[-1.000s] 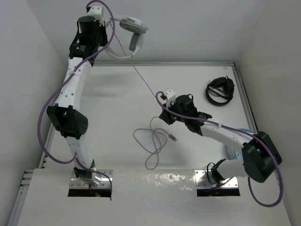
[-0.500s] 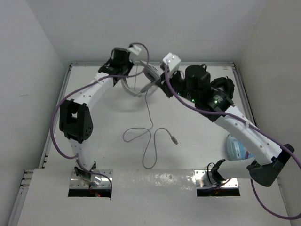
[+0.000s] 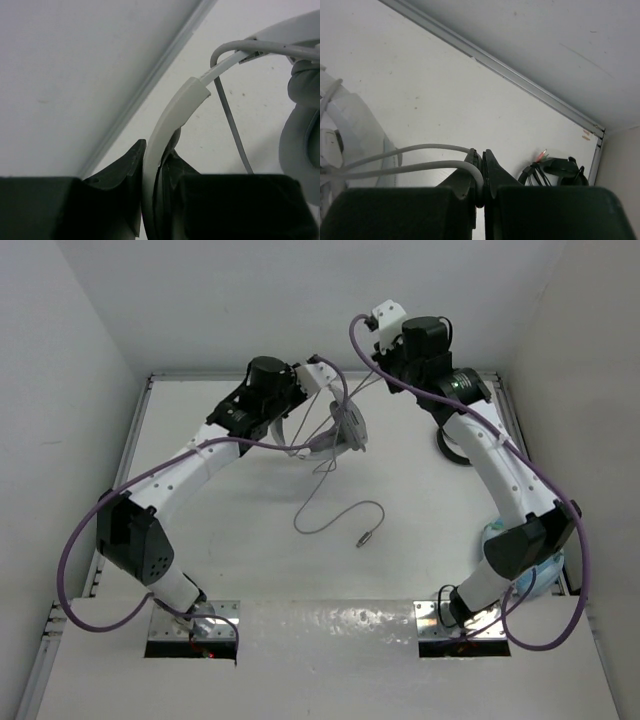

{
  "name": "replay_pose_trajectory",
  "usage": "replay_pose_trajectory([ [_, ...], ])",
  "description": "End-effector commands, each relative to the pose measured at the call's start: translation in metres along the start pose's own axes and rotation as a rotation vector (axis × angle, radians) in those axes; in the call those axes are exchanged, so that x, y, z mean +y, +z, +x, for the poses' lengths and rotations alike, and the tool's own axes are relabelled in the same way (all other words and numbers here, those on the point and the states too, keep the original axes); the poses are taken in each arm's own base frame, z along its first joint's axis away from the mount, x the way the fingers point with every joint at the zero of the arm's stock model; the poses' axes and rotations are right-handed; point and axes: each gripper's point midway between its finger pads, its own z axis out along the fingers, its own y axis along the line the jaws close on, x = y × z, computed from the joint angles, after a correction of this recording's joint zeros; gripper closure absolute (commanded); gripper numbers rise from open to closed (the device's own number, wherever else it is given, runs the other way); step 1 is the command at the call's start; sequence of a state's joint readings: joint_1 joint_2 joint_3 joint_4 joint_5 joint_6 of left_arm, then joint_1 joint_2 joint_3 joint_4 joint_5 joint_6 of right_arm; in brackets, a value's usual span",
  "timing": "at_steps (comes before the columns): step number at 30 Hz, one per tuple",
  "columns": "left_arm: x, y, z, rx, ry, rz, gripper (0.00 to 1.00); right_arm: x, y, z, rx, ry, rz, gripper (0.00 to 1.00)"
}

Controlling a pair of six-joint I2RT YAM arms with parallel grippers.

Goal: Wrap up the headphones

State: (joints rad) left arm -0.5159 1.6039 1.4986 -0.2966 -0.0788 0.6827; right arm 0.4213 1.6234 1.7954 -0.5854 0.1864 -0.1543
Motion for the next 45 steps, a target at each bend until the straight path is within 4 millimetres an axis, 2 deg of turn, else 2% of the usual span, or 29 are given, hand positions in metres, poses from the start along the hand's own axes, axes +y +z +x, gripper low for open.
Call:
replay_pose_trajectory([
  [1, 0.035, -0.014, -0.027, -0.084, 0.183, -0.167, 1.0, -0.042, -0.037, -0.044, -0.097, 0.009, 0.143, 1.0],
  [4, 0.044, -0.016, -0.029, -0.091, 0.286, -0.237, 1.0, -0.042, -0.044, -0.045, -0.076, 0.024, 0.138, 1.0],
  [5, 0.061, -0.02, -0.039, -0.12, 0.296, -0.331, 1.0, -0.038, -0.049, -0.039, -0.039, 0.034, 0.11, 1.0],
  [6, 0.068, -0.02, -0.039, -0.116, 0.316, -0.37, 1.0, -0.035, -0.059, -0.053, -0.078, 0.078, 0.076, 1.0],
  [9, 0.089, -0.017, -0.044, -0.091, 0.345, -0.48, 1.0, -0.011, -0.077, -0.061, -0.093, 0.157, -0.062, 1.0],
  [12, 0.093, -0.014, -0.053, -0.118, 0.336, -0.484, 1.0, 0.003, -0.092, -0.056, -0.089, 0.236, -0.132, 1.0],
  [15, 0.077, -0.019, -0.062, -0.178, 0.365, -0.394, 1.0, -0.01, -0.096, -0.037, -0.033, 0.209, -0.054, 1.0],
  [16, 0.065, -0.018, -0.066, -0.217, 0.375, -0.331, 1.0, -0.028, -0.096, -0.032, -0.017, 0.196, 0.047, 1.0],
  [17, 0.05, -0.016, -0.057, -0.194, 0.384, -0.251, 1.0, -0.035, -0.093, -0.028, -0.005, 0.161, 0.087, 1.0],
  [18, 0.036, -0.021, -0.063, -0.231, 0.373, -0.191, 1.0, -0.044, -0.092, -0.027, -0.006, 0.128, 0.118, 1.0],
  [19, 0.018, -0.022, -0.052, -0.202, 0.375, -0.109, 1.0, -0.049, -0.089, -0.037, -0.047, 0.116, 0.132, 1.0],
  [21, -0.008, -0.032, -0.056, -0.231, 0.355, -0.021, 1.0, -0.05, -0.08, -0.046, -0.095, 0.078, 0.12, 1.0],
  [22, -0.021, -0.036, -0.059, -0.257, 0.343, 0.032, 1.0, -0.051, -0.076, -0.062, -0.163, 0.083, 0.115, 1.0],
  [23, -0.037, -0.041, -0.059, -0.258, 0.335, 0.085, 1.0, -0.043, -0.073, -0.072, -0.208, 0.075, 0.065, 1.0],
  [25, -0.053, -0.051, -0.062, -0.268, 0.25, 0.169, 1.0, -0.041, -0.06, -0.085, -0.262, 0.085, 0.044, 1.0],
  [26, -0.057, -0.054, -0.063, -0.269, 0.224, 0.194, 1.0, -0.038, -0.058, -0.092, -0.284, 0.097, 0.015, 1.0],
  [28, -0.063, -0.062, -0.065, -0.257, 0.134, 0.241, 1.0, -0.044, -0.033, -0.082, -0.252, 0.148, 0.0, 1.0],
  [29, -0.063, -0.064, -0.066, -0.253, 0.134, 0.247, 1.0, -0.043, -0.032, -0.081, -0.249, 0.165, -0.003, 1.0],
  [33, -0.064, -0.078, -0.075, -0.25, 0.016, 0.287, 1.0, -0.049, -0.006, -0.049, -0.209, 0.244, -0.014, 1.0],
  [35, -0.064, -0.084, -0.082, -0.246, -0.048, 0.309, 1.0, -0.036, 0.006, -0.035, -0.201, 0.261, -0.067, 1.0],
  [36, -0.065, -0.087, -0.087, -0.256, -0.071, 0.326, 1.0, -0.025, 0.01, -0.039, -0.229, 0.261, -0.132, 1.0],
  [37, -0.061, -0.093, -0.096, -0.263, -0.099, 0.332, 1.0, -0.01, 0.019, -0.025, -0.207, 0.274, -0.189, 0.93],
  [38, -0.062, -0.094, -0.101, -0.258, -0.158, 0.346, 1.0, 0.002, 0.024, -0.022, -0.213, 0.282, -0.242, 0.58],
  [39, -0.063, -0.098, -0.104, -0.247, -0.192, 0.374, 1.0, 0.018, 0.026, -0.029, -0.265, 0.279, -0.336, 0.47],
  [40, -0.059, -0.099, -0.108, -0.244, -0.228, 0.383, 1.0, 0.036, 0.037, -0.006, -0.225, 0.31, -0.397, 0.39],
  [41, -0.05, -0.104, -0.125, -0.268, -0.282, 0.388, 1.0, 0.046, 0.042, 0.003, -0.221, 0.333, -0.436, 0.29],
  [42, -0.046, -0.107, -0.127, -0.253, -0.314, 0.397, 1.0, 0.066, 0.05, 0.019, -0.209, 0.388, -0.505, 0.26],
  [44, -0.028, -0.116, -0.148, -0.284, -0.374, 0.373, 1.0, 0.082, 0.058, 0.027, -0.246, 0.422, -0.554, 0.21],
  [45, -0.023, -0.118, -0.15, -0.277, -0.393, 0.366, 1.0, 0.09, 0.06, 0.034, -0.246, 0.439, -0.578, 0.2],
])
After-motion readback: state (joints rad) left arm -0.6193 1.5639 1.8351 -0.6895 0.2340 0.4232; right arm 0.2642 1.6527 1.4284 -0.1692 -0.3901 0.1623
